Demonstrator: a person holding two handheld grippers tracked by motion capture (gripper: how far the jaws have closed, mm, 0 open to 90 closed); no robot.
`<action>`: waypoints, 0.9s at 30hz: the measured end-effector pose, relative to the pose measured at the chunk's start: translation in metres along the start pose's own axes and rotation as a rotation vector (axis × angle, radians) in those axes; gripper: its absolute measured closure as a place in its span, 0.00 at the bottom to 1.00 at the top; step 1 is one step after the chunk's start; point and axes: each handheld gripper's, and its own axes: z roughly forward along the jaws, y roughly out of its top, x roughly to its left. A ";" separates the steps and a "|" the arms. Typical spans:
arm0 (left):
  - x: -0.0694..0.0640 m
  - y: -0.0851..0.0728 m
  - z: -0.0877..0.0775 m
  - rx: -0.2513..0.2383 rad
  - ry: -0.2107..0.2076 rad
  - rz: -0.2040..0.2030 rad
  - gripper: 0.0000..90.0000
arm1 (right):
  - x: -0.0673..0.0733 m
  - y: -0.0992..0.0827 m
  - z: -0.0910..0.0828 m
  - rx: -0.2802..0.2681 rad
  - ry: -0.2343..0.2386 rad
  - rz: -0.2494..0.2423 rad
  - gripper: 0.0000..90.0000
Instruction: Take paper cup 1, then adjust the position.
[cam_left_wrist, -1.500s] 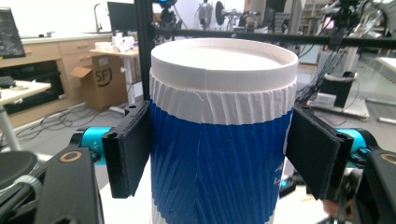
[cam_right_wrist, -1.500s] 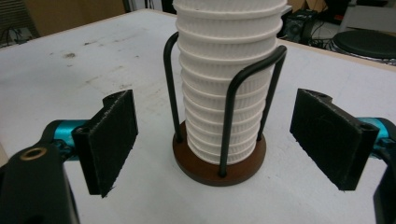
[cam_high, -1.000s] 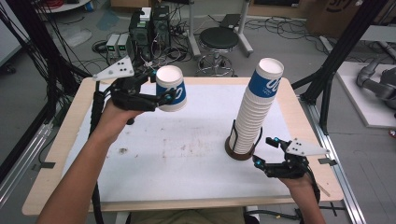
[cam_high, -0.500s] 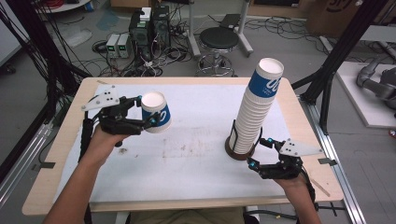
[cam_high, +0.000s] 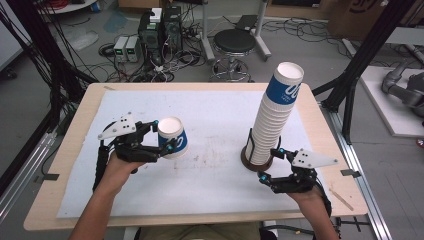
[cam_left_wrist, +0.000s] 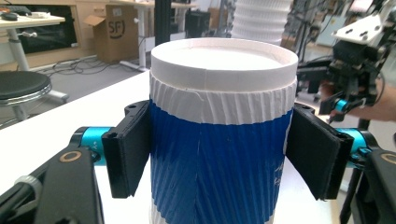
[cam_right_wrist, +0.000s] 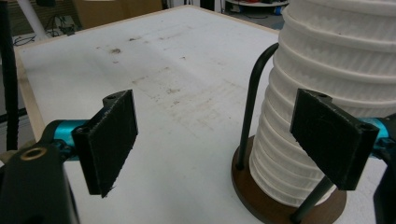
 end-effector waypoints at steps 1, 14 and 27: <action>-0.001 -0.001 0.001 0.011 -0.002 0.004 0.30 | 0.000 0.001 0.001 -0.003 0.001 0.000 0.17; -0.003 -0.005 0.004 0.018 -0.012 0.008 0.30 | 0.005 0.005 0.004 -0.017 0.035 -0.017 0.17; -0.009 -0.010 0.009 0.027 -0.046 0.005 0.30 | 0.023 0.015 0.019 -0.016 0.114 -0.057 0.17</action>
